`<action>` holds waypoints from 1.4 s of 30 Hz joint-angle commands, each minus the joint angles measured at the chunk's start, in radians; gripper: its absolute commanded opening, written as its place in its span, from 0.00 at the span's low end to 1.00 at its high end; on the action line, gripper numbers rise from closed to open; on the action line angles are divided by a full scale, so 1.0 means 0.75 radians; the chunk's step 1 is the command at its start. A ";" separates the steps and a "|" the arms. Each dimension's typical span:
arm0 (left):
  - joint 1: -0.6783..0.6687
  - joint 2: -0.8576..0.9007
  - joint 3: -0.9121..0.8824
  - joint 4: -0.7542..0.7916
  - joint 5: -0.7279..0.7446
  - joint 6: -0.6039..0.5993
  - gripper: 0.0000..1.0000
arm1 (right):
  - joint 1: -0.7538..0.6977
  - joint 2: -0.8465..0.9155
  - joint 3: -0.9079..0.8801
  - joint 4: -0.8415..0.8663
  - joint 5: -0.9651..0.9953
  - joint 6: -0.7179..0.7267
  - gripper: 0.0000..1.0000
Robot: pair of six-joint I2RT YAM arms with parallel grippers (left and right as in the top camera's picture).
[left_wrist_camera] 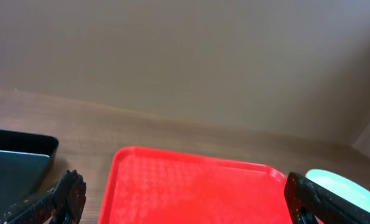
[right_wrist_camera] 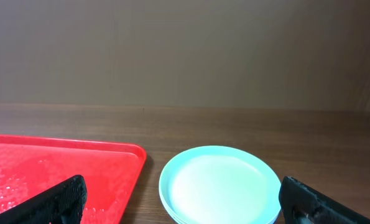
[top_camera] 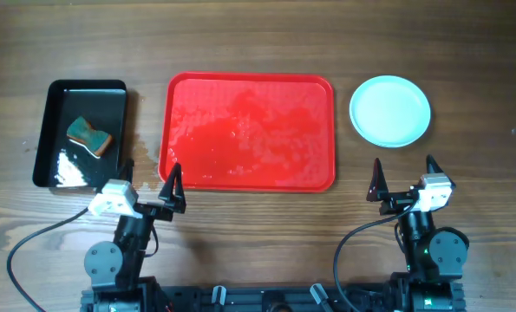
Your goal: Clean dirty plates on tray and stack at the side
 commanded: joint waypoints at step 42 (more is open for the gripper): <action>-0.025 -0.013 -0.018 -0.169 -0.320 0.355 1.00 | -0.002 -0.011 -0.003 0.003 0.013 -0.024 1.00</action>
